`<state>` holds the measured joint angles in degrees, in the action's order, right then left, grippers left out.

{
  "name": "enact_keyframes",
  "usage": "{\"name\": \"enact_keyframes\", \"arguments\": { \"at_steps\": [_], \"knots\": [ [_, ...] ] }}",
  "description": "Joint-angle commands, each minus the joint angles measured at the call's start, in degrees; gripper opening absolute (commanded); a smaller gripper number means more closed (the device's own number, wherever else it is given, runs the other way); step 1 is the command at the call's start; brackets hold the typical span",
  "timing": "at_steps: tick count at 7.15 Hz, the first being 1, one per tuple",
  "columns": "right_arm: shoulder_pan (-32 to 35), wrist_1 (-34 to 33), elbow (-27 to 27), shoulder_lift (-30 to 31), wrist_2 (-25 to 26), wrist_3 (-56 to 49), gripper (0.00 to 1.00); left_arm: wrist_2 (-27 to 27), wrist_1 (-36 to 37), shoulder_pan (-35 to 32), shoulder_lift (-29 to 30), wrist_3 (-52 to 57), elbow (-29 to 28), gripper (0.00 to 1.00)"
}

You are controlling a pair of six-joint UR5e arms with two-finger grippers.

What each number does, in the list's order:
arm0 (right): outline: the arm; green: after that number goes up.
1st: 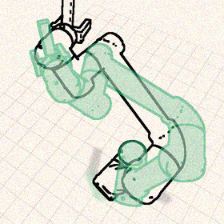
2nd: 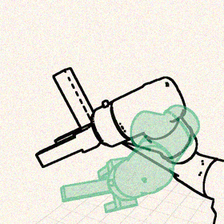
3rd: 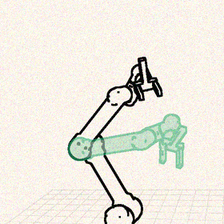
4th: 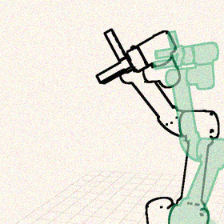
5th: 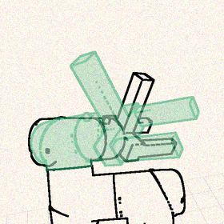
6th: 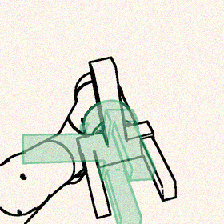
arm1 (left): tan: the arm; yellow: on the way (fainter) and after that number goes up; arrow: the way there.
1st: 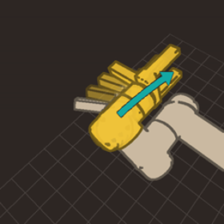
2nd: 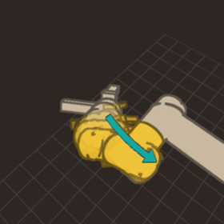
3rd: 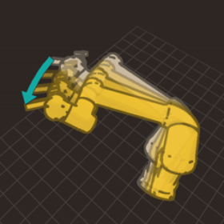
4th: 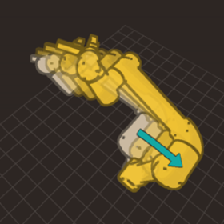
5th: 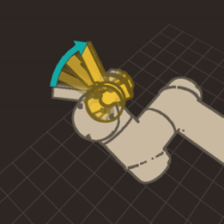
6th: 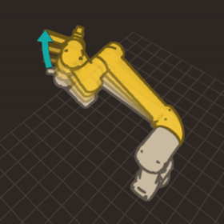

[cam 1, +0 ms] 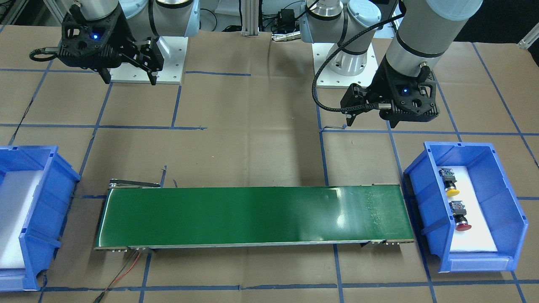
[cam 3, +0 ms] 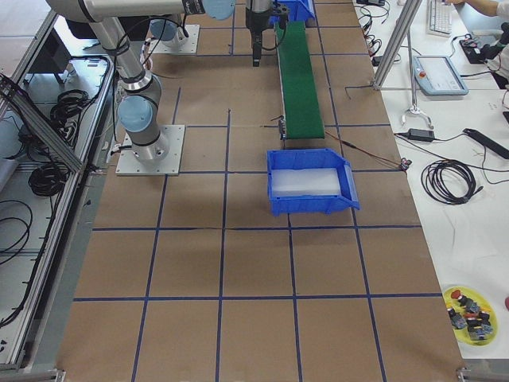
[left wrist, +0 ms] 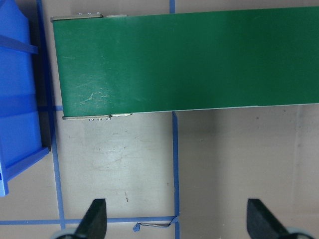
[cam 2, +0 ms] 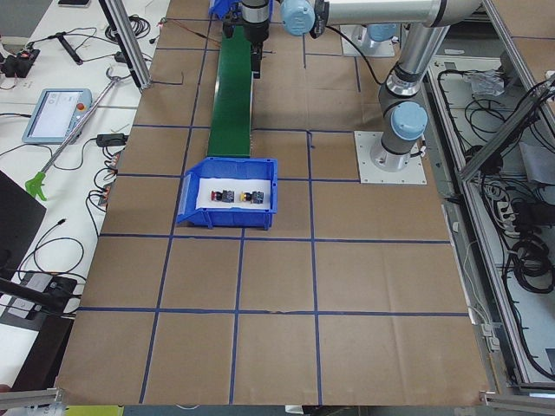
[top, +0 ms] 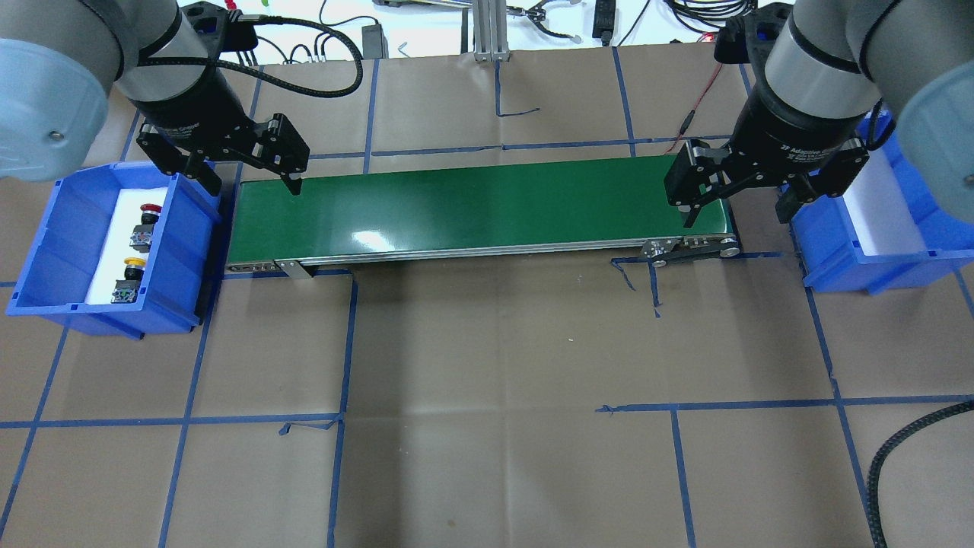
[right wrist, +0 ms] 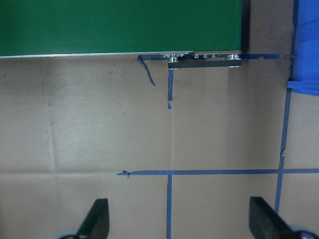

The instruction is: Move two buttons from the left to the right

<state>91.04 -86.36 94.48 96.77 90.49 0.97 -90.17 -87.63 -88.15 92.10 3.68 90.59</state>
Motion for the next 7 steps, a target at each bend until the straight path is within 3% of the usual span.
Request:
{"name": "enact_keyframes", "arguments": {
  "at_steps": [1,7],
  "knots": [
    [0.0,0.0,0.2,0.0,0.0,0.0,1.00,-0.1,0.0,0.0,-0.1,0.0,0.0,1.00],
    [-0.1,0.0,0.4,0.1,0.1,0.1,1.00,-0.1,0.0,1.0,0.1,3.0,0.1,1.00]
  ]
}}
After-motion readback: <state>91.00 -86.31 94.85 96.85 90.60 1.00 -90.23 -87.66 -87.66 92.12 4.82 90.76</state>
